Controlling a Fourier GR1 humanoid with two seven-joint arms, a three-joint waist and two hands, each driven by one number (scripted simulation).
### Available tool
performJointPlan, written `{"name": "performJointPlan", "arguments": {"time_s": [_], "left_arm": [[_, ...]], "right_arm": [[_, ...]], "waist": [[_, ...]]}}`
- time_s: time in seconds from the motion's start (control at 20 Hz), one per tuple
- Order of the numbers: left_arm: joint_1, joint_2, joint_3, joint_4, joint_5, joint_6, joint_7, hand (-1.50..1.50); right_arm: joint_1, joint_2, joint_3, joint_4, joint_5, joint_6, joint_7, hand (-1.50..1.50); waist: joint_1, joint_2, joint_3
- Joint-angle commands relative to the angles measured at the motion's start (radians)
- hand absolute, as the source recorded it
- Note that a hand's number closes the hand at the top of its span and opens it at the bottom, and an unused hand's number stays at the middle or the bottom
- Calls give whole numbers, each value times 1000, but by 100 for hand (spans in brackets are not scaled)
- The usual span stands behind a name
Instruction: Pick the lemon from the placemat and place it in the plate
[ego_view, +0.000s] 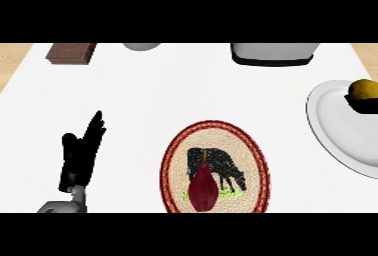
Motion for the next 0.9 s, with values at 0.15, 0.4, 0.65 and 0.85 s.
{"name": "performJointPlan", "arguments": {"time_s": [0.15,0.4,0.65,0.85], "left_arm": [[-2,15,37,33,24,-29,-32,0],[-17,4,17,28,4,-25,-20,0],[10,28,57,-24,37,-47,3,0],[18,3,15,14,-6,-27,-10,0]], "right_arm": [[-45,-75,-29,235,-77,138,-127,150],[-109,-72,-21,434,-85,228,-140,-150],[-89,-126,-45,543,-124,222,-395,-150],[-111,-81,-141,451,-264,222,-490,-150]], "waist": [[-2,-1,0],[6,2,0],[6,2,1],[-9,-3,1]]}}
